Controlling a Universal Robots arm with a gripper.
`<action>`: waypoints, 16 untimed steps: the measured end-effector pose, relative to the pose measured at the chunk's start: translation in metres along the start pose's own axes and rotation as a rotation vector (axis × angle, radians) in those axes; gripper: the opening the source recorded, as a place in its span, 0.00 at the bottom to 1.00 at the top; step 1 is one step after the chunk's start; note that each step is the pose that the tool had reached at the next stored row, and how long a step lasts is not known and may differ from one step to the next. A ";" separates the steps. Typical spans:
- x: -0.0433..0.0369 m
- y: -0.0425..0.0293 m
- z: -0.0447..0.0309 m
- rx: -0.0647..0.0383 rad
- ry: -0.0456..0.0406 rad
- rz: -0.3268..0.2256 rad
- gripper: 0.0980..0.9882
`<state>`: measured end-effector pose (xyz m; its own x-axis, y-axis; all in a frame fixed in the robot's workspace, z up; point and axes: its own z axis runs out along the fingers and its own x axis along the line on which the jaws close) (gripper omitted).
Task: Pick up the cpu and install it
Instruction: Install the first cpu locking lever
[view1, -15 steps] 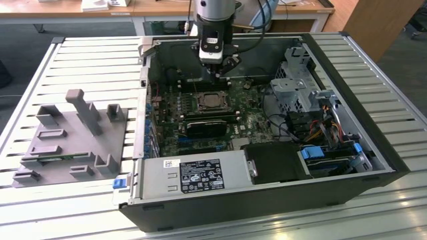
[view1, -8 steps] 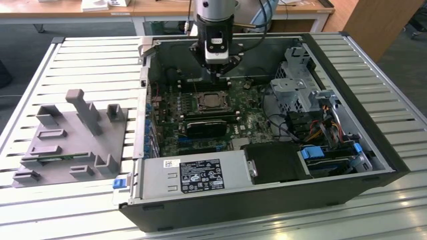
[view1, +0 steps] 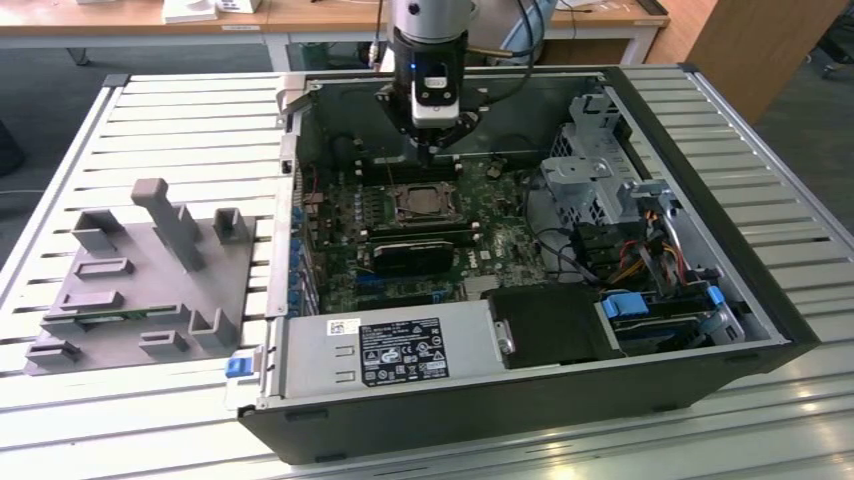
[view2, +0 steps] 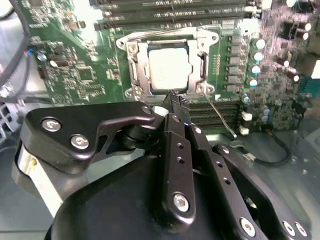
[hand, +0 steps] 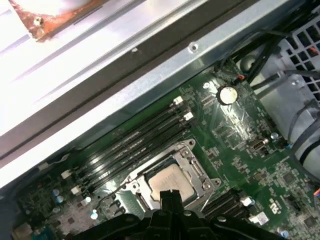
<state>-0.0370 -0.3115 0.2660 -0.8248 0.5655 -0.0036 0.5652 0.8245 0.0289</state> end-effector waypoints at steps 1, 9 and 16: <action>0.0000 0.0000 0.0000 -0.010 0.0106 -0.001 0.01; 0.0000 0.0000 0.0010 -0.028 0.0325 -0.094 0.01; 0.0000 -0.0001 0.0013 -0.027 0.0356 -0.165 0.01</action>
<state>-0.0370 -0.3115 0.2647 -0.9069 0.4206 0.0249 0.4214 0.9051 0.0577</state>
